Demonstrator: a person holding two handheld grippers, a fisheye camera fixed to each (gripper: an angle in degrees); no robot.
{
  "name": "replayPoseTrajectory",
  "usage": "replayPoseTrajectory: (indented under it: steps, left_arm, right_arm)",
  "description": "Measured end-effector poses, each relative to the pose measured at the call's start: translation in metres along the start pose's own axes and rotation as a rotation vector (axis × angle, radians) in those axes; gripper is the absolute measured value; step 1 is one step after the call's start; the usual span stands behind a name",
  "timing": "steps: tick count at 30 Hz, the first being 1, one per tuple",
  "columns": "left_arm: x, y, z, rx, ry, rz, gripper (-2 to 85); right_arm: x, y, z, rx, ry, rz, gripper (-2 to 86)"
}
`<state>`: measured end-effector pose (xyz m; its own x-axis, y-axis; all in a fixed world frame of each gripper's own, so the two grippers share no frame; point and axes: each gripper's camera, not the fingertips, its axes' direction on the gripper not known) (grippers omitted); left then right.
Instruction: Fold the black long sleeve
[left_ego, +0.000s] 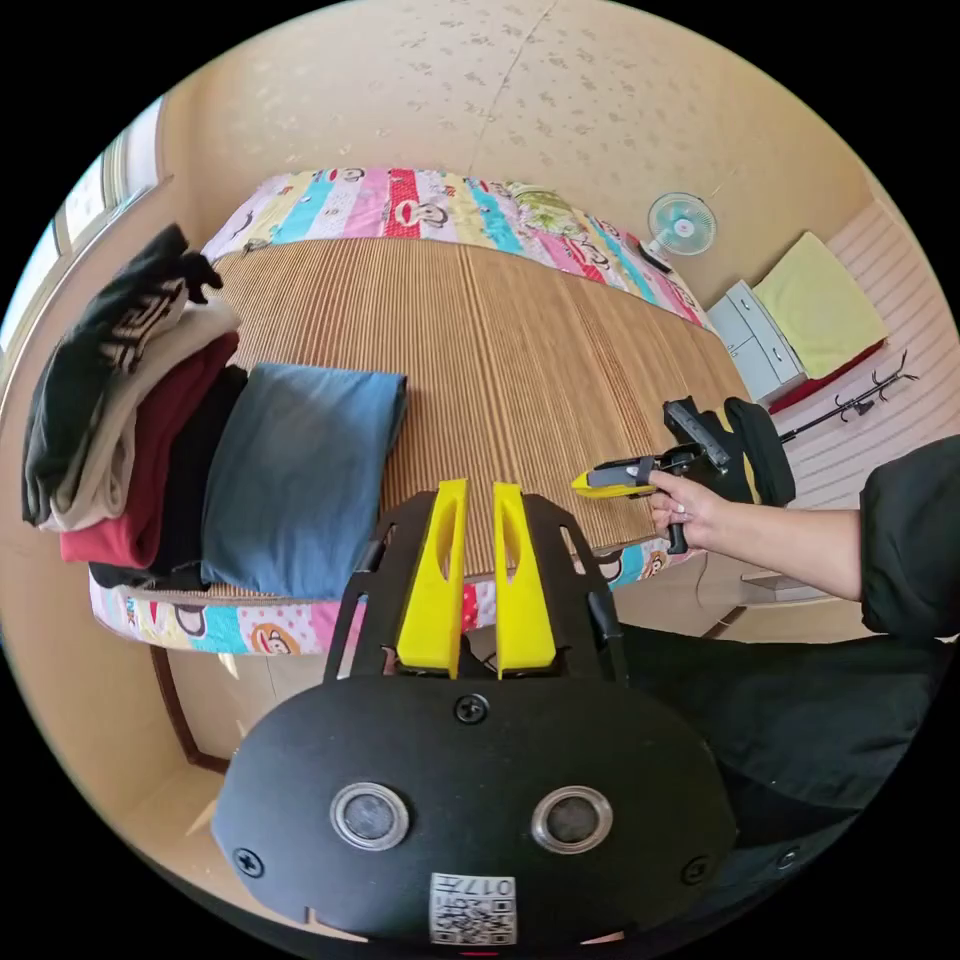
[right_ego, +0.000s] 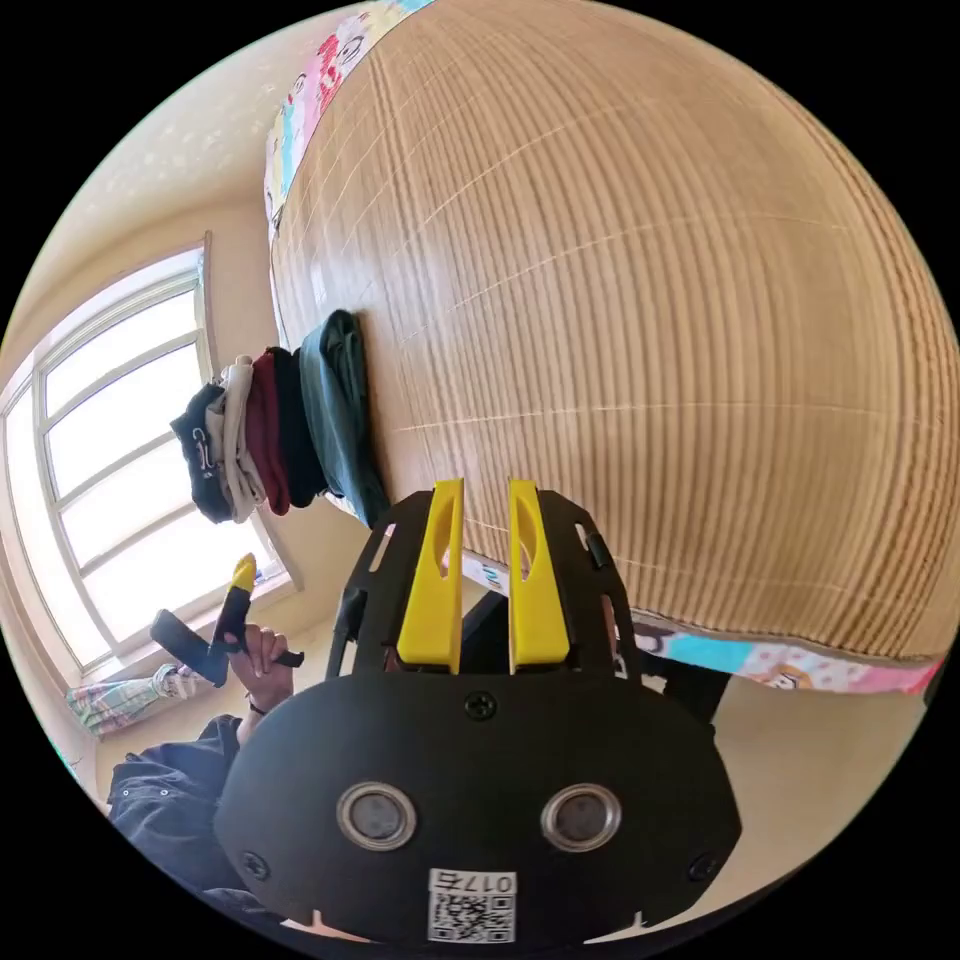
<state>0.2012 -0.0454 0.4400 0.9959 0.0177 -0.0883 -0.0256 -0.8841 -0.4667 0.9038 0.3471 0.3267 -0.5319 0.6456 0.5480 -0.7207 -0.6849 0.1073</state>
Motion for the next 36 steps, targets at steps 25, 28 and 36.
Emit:
replayPoseTrajectory:
  steps: [25, 28, 36]
  left_arm:
    - [0.389, -0.047, 0.174, 0.009, 0.324, 0.297, 1.7]
    - [0.400, -0.056, 0.191, -0.026, 0.332, 0.335, 2.7]
    - [0.417, -0.107, 0.222, -0.072, 0.462, 0.332, 5.6]
  right_arm:
    - [0.323, 0.210, -0.040, 0.617, 0.216, 0.494, 3.2]
    - [0.308, 0.243, -0.021, 0.751, 0.184, 0.488, 1.9]
    - [0.226, 0.315, 0.028, 0.894, 0.102, 0.126, 1.2]
